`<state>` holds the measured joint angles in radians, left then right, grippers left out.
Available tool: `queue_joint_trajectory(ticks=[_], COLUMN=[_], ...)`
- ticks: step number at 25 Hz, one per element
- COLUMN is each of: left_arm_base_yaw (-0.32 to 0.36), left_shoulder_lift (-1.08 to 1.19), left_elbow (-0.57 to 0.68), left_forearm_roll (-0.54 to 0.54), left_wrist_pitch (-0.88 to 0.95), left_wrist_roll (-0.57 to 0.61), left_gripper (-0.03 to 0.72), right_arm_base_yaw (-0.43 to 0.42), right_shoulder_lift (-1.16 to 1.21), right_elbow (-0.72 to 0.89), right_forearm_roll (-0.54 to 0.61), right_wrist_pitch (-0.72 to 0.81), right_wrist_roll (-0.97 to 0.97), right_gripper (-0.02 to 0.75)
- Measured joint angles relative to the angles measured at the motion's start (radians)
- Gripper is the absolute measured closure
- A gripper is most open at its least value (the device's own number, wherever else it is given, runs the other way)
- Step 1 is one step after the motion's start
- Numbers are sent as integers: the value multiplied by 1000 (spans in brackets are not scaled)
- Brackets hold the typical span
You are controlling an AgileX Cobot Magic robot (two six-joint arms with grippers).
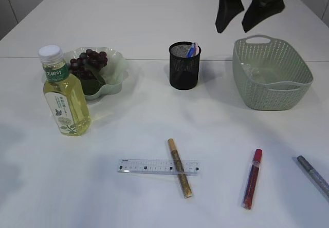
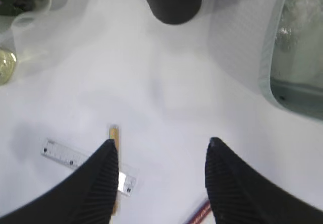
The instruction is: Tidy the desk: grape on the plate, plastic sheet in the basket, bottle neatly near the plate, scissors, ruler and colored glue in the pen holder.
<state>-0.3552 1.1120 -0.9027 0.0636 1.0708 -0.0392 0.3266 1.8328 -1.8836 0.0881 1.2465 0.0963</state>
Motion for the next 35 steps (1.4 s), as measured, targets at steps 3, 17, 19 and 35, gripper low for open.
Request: queue_joint_trajectory(ticks=[3,17,19,35], left_arm_base_yaw=[-23,-162,-162,-286], left_shoulder_lift=[0,131,183,582], left_elbow=[0,0,-1,-228], left_forearm_roll=[-27,-56,-64,-182], left_wrist_pitch=[-20,-173,-185,-224], left_wrist_roll=[51,328,369,715], left_gripper=[253,253,253,253], right_arm_base_yaw=[0,0,0,0], right_shoulder_lift=[-99,-615,-671,-748], right_elbow=[141,741,783,829], right_forearm_roll=[-1,-2,-2,-44], right_wrist_pitch=[0,0,0,2], right_wrist_roll=[-4,10,10,12], right_gripper=[298,299,299,299])
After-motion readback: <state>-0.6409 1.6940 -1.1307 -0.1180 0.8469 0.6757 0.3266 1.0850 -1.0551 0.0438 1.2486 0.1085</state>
